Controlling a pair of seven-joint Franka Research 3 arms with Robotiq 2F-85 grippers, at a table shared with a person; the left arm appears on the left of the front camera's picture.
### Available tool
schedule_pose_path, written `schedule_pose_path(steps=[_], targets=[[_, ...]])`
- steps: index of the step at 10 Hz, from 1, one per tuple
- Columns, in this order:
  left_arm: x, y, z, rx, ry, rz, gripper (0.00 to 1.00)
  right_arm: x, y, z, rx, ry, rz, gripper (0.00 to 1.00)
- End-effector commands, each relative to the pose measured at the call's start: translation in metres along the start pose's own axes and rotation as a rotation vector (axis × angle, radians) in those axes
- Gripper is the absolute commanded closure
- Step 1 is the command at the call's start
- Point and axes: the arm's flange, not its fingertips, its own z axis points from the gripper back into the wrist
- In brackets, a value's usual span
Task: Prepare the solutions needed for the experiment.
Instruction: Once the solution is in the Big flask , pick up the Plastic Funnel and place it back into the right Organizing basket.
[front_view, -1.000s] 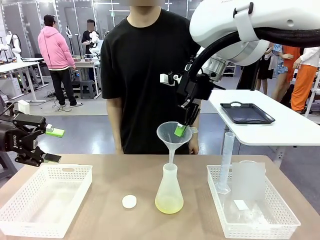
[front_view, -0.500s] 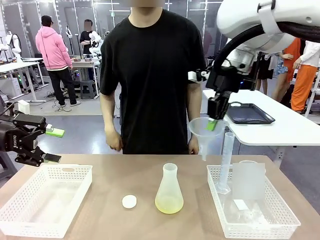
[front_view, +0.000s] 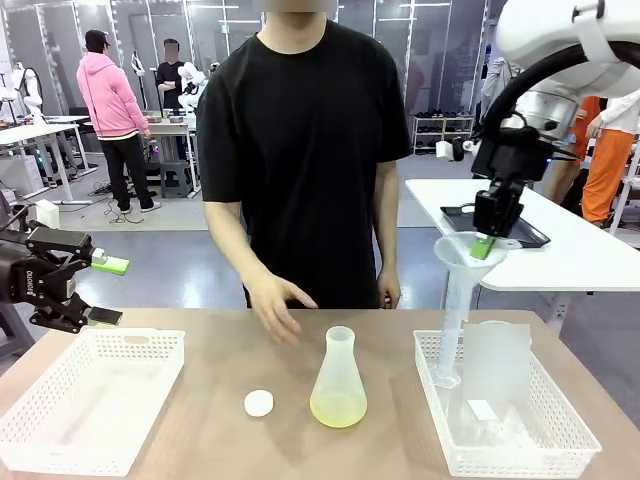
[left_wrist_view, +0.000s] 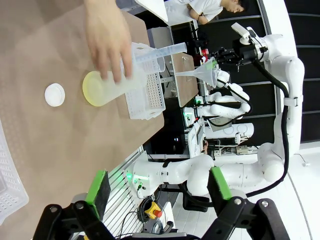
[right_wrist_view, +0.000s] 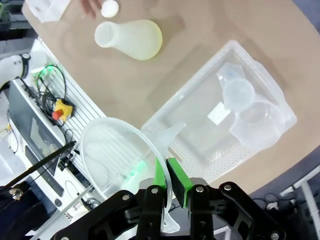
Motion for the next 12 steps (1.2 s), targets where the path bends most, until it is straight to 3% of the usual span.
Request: schedule_pose_path(steps=[1,7,8,12], targets=[[-0.001,-0.001,-0.002,-0.026,-0.008,-0.015,0.0,-0.019,-0.001,-0.009,0.016,0.027,-0.013,1.0],[-0.001,-0.001,-0.002,-0.026,-0.008,-0.015,0.0,-0.009,-0.005,-0.004,0.013,0.011,-0.018,1.0],[-0.001,-0.001,-0.002,-0.026,-0.008,-0.015,0.0,-0.013,-0.004,-0.005,0.018,0.015,-0.021,0.94],[-0.001,-0.001,-0.002,-0.026,-0.008,-0.015,0.0,-0.051,-0.022,-0.036,0.103,0.074,-0.183,0.94]])
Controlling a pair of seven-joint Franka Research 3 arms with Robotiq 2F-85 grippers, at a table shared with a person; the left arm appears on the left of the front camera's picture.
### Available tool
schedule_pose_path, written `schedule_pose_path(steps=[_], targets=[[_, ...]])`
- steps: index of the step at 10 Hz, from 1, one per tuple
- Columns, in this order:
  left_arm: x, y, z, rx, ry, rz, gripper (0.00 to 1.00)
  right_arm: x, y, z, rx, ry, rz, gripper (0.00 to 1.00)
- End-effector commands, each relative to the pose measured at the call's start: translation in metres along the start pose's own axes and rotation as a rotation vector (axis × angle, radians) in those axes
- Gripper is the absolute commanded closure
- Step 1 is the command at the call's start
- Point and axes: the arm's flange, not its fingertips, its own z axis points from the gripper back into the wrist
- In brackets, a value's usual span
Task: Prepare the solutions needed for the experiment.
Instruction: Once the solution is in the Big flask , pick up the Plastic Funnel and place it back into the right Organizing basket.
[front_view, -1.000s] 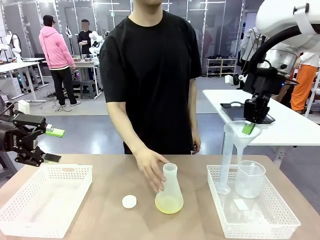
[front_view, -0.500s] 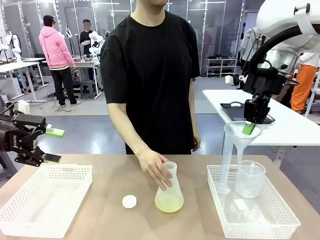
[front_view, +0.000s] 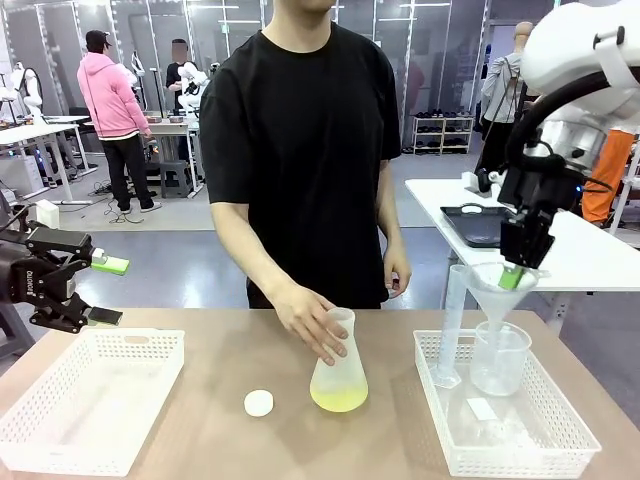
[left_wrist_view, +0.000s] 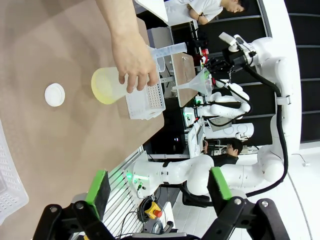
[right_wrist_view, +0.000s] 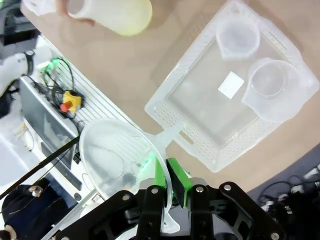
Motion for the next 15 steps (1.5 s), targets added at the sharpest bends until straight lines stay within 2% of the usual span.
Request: schedule_pose_path(steps=[1,5,7,9,13,15], targets=[[-0.001,-0.001,-0.002,-0.026,-0.009,-0.015,0.0,-0.024,-0.005,-0.018,0.049,-0.001,-0.105,0.94],[-0.001,-0.001,-0.002,-0.026,-0.009,-0.015,0.0,-0.033,-0.034,-0.074,0.107,-0.025,-0.215,0.94],[-0.001,-0.001,-0.002,-0.026,-0.009,-0.015,0.0,-0.031,-0.041,-0.092,0.064,-0.053,-0.281,0.94],[-0.001,-0.001,-0.002,-0.026,-0.009,-0.015,0.0,-0.024,-0.046,-0.104,0.024,-0.089,-0.322,0.94],[-0.001,-0.001,-0.002,-0.026,-0.009,-0.015,0.0,-0.019,-0.051,-0.115,0.011,-0.074,-0.358,0.94],[-0.001,-0.001,-0.002,-0.026,-0.009,-0.015,0.0,-0.019,-0.053,-0.117,0.03,-0.079,-0.374,0.74]])
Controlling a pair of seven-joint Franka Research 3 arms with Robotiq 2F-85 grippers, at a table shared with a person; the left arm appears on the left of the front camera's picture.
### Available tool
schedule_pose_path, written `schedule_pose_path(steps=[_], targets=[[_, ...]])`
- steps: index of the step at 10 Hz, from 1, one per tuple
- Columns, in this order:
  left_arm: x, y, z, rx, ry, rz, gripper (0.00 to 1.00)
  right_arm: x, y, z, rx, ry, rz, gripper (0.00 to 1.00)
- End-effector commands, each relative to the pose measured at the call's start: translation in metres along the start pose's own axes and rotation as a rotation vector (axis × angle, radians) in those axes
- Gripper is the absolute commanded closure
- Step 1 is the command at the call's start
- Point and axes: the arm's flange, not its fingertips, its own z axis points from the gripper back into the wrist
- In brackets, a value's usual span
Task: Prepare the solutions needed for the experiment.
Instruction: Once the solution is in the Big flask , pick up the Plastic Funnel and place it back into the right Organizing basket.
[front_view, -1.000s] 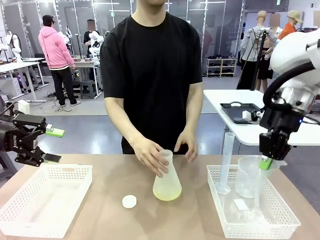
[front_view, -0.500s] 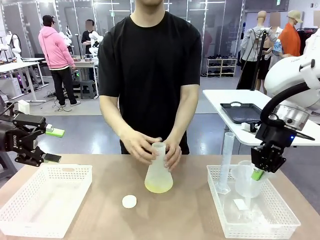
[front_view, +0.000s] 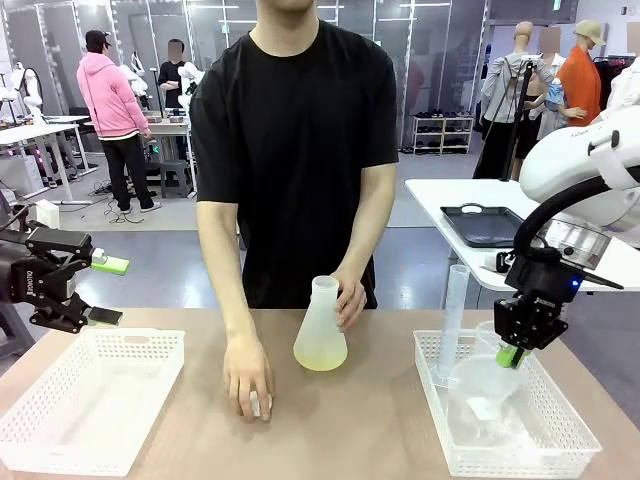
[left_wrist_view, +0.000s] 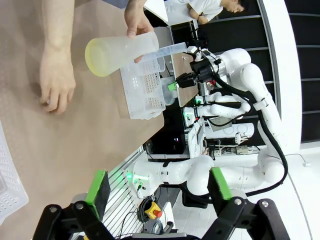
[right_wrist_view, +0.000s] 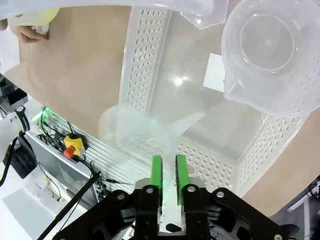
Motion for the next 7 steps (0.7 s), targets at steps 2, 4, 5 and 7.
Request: schedule_pose_path(steps=[2,4,5,7], targets=[[-0.0008,-0.0015,-0.0015,-0.026,-0.009,-0.015,0.0,0.002,-0.0013,-0.0055,0.012,0.001,-0.067,0.54],[-0.0008,-0.0015,-0.0015,-0.026,-0.009,-0.015,0.0,0.0008,-0.0021,-0.0023,0.002,0.005,-0.023,0.45],[-0.0008,-0.0015,-0.0015,-0.026,-0.009,-0.015,0.0,0.0008,-0.0021,-0.0023,0.002,0.005,-0.023,0.45],[-0.0008,-0.0015,-0.0015,-0.026,-0.009,-0.015,0.0,0.0008,-0.0021,-0.0023,0.002,0.005,-0.023,0.45]])
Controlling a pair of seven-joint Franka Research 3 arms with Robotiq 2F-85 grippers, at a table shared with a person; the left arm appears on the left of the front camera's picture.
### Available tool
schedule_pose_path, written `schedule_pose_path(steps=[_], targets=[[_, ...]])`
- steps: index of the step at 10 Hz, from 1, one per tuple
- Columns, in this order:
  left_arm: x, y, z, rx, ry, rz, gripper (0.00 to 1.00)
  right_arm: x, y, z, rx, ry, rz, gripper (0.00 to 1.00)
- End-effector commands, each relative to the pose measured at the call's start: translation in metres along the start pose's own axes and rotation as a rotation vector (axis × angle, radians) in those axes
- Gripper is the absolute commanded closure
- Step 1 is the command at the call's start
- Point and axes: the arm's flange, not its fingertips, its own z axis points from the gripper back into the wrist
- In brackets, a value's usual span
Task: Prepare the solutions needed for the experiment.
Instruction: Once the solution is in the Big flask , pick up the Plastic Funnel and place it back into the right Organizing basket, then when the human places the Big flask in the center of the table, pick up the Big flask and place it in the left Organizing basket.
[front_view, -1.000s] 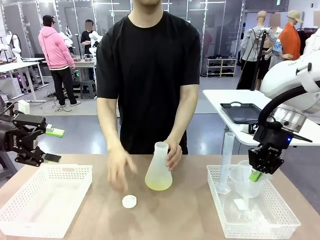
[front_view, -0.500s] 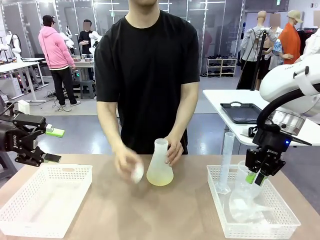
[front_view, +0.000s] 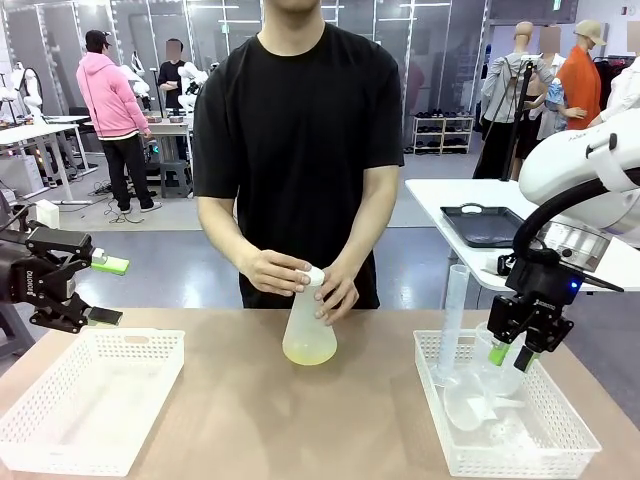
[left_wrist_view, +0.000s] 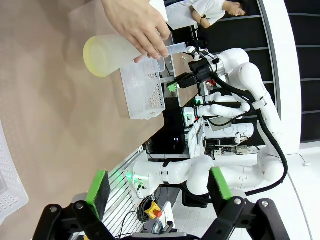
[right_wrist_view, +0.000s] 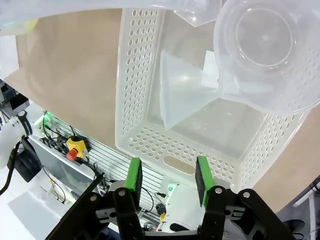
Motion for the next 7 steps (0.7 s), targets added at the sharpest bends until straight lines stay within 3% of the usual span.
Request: schedule_pose_path(steps=[1,7], targets=[[-0.0008,-0.0015,-0.0015,-0.026,-0.009,-0.015,0.0,-0.0008,0.001,0.0006,-0.001,-0.002,0.013,0.45],[-0.0008,-0.0015,-0.0015,-0.026,-0.009,-0.015,0.0,-0.0008,0.001,0.0006,-0.001,-0.002,0.013,0.45]])
